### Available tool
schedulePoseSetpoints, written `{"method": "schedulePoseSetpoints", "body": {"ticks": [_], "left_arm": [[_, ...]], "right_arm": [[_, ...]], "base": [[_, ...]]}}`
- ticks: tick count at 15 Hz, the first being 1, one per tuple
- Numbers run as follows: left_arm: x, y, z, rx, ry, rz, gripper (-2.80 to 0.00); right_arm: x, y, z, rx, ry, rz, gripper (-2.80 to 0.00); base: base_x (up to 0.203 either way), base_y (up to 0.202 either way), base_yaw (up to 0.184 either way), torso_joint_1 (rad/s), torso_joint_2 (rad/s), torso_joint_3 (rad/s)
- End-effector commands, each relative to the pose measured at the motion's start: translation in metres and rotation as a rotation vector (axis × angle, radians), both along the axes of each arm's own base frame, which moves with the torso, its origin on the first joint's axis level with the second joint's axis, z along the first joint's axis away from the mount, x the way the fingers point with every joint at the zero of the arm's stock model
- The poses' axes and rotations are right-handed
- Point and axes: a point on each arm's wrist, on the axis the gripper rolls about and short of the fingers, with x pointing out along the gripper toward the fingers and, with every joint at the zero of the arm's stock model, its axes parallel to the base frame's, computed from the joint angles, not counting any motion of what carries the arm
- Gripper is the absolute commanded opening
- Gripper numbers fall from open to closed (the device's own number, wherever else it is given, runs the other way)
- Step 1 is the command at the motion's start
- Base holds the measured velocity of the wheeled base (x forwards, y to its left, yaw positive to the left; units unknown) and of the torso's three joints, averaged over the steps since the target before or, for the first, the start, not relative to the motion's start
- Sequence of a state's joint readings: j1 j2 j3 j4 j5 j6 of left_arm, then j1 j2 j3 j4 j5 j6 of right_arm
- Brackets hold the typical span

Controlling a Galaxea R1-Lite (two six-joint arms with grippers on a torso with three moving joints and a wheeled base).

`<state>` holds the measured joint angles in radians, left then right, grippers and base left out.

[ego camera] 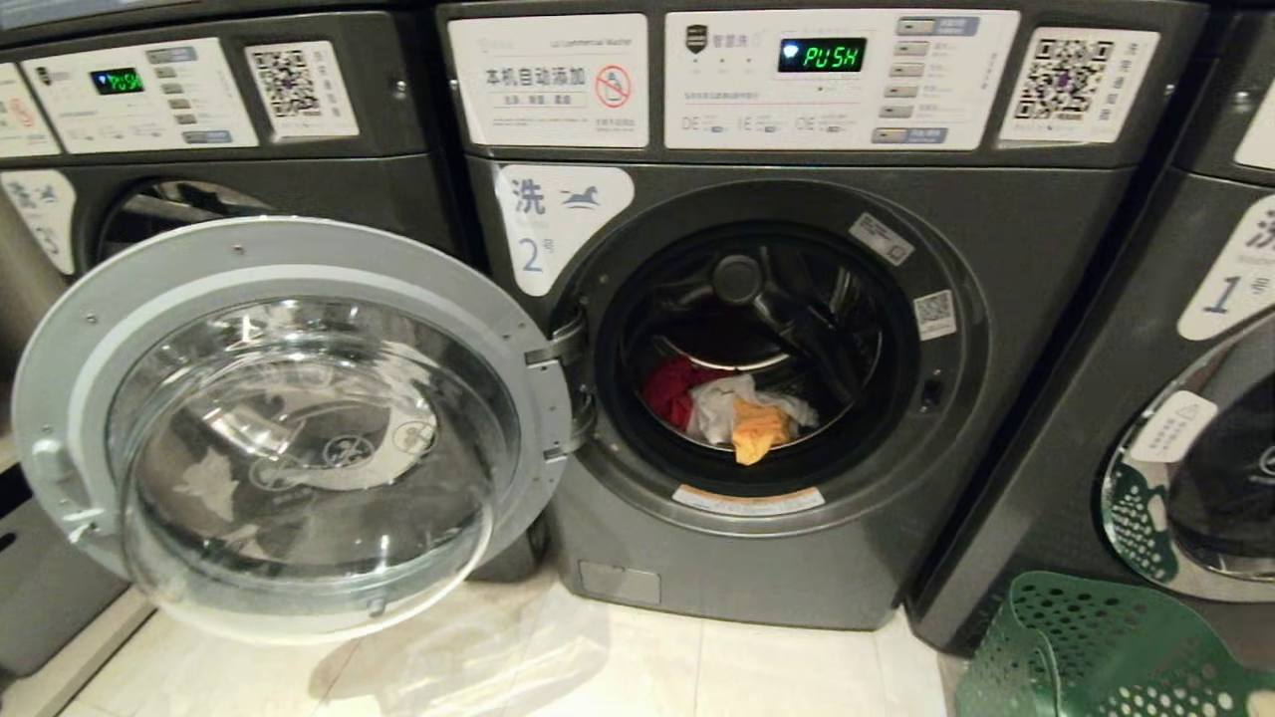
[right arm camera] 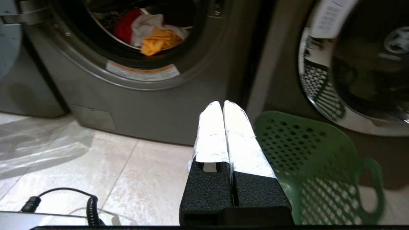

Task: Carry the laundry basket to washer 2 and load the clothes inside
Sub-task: Close the washing machine door with the left hand

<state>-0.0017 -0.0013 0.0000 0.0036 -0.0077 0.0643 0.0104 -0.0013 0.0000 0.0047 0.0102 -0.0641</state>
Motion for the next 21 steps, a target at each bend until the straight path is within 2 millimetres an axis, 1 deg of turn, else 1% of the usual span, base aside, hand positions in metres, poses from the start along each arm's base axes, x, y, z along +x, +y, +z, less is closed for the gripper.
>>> {"method": "schedulePoseSetpoints", "body": {"ticks": [1, 4, 11, 18, 21], "left_arm": [[0.0000, 0.0000, 0.0001, -0.001, -0.001, 0.000, -2.80], [0.0000, 0.0000, 0.0000, 0.000, 0.000, 0.000, -2.80], [0.0000, 0.0000, 0.0002, 0.000, -0.002, 0.000, -2.80], [0.0000, 0.0000, 0.0002, 0.000, -0.002, 0.000, -2.80], [0.0000, 0.0000, 0.0002, 0.000, -0.002, 0.000, -2.80]], "right_arm": [[0.0001, 0.0000, 0.0000, -0.002, 0.001, 0.001, -2.80], [0.0001, 0.0000, 0.0000, -0.001, 0.001, 0.001, -2.80], [0.0001, 0.0000, 0.0002, -0.002, 0.000, 0.001, -2.80], [0.0001, 0.0000, 0.0002, -0.003, 0.000, 0.001, -2.80], [0.0001, 0.0000, 0.0002, 0.000, 0.000, 0.001, -2.80]], "base": [[-0.002, 0.007, -0.165, 0.007, 0.00, -0.002], [-0.003, 0.004, -0.109, 0.004, 0.00, 0.000], [0.000, 0.000, 0.000, 0.000, 0.00, 0.000], [-0.184, 0.000, 0.001, 0.001, 0.00, 0.001], [-0.031, 0.000, 0.000, -0.001, 0.00, 0.001]]}}
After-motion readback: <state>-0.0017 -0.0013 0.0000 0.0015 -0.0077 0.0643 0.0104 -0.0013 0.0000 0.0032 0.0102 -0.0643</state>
